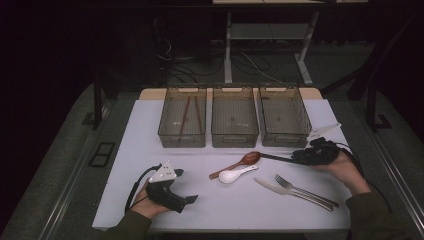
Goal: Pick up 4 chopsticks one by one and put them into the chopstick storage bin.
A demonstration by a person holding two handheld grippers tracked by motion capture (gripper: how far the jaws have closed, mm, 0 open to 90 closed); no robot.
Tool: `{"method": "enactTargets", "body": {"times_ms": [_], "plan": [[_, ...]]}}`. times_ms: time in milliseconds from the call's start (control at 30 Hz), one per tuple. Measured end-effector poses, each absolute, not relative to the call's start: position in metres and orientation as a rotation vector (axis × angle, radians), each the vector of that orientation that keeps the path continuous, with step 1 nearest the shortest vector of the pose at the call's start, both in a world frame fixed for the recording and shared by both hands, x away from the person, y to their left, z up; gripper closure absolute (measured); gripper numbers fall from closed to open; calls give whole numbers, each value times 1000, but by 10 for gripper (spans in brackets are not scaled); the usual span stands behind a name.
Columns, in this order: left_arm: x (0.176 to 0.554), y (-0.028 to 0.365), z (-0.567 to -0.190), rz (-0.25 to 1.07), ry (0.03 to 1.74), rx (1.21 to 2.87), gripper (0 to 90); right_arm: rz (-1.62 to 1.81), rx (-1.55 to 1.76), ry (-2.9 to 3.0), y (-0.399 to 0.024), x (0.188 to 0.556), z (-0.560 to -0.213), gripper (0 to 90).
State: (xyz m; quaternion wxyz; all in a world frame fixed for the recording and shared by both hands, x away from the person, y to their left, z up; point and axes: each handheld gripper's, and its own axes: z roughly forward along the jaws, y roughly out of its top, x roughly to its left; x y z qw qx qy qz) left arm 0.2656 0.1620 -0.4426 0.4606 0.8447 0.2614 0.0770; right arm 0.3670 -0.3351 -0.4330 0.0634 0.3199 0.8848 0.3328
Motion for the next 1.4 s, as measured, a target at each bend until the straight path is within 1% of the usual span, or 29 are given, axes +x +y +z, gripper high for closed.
{"method": "enactTargets", "body": {"times_ms": [433, 700, 1400], "plan": [[265, 161, -443, 188, 637, 2083, 0, 952, 956, 2701, -334, 368, -441, 737], [265, 161, -443, 186, 636, 2084, 0, 941, 943, 2706, -334, 366, -441, 758], [265, 161, -442, 186, 632, 2083, 0, 864, 927, 2750, -331, 346, -437, 789]]}}
